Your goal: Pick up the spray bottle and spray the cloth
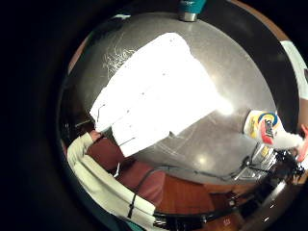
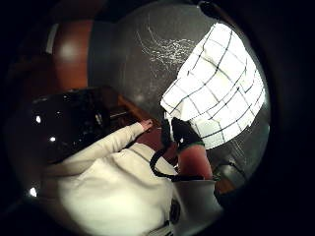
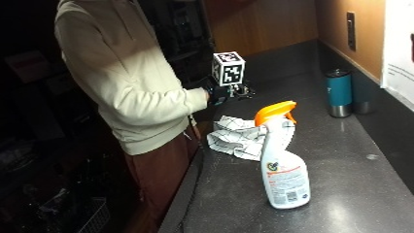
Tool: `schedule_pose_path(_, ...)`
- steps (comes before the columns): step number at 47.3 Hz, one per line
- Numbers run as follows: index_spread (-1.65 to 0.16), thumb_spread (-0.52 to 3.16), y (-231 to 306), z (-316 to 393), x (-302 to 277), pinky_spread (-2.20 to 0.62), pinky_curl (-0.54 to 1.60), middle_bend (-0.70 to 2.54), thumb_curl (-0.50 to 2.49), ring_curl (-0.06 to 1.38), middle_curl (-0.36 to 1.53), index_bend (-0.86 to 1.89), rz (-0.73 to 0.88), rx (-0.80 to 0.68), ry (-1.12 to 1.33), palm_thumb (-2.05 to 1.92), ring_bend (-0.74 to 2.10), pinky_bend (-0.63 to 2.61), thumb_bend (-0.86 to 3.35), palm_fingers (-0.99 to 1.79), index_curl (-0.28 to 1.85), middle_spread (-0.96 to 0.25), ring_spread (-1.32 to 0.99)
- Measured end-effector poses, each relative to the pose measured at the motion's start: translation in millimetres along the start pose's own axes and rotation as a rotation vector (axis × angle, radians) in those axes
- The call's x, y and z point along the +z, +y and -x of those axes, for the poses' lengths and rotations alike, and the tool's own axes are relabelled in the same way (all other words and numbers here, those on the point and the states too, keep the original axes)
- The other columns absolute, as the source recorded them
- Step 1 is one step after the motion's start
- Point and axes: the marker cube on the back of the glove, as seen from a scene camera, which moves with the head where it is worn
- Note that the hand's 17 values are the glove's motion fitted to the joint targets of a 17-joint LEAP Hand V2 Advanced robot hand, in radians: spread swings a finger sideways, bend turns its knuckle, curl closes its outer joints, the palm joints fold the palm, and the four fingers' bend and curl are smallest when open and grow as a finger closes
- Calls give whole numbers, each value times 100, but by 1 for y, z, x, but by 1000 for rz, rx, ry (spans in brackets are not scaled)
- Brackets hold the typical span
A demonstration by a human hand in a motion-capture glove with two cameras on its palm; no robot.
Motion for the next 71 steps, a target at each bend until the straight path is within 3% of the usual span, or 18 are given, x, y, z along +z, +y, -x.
schedule_pose_path(8,-30,69,7,4,-6,7,15,31,20,9,14,25,-59,-11,29,57,18,28,26,37,18,-4,-3)
schedule_pose_path(19,-35,87,26,-9,-13,9,20,28,28,13,21,21,-120,-13,82,63,19,24,18,37,25,-4,-4)
schedule_pose_path(38,-37,95,88,-70,-27,11,27,23,37,19,27,13,-399,82,-7,69,22,23,2,38,28,-5,-3)
schedule_pose_path(52,-38,97,130,-105,-38,11,30,22,40,23,30,15,-493,150,-28,71,24,23,-2,37,27,-5,-2)
schedule_pose_path(71,-36,97,186,-181,-49,10,32,22,43,26,33,15,-694,347,-171,71,24,20,-3,40,28,-5,-3)
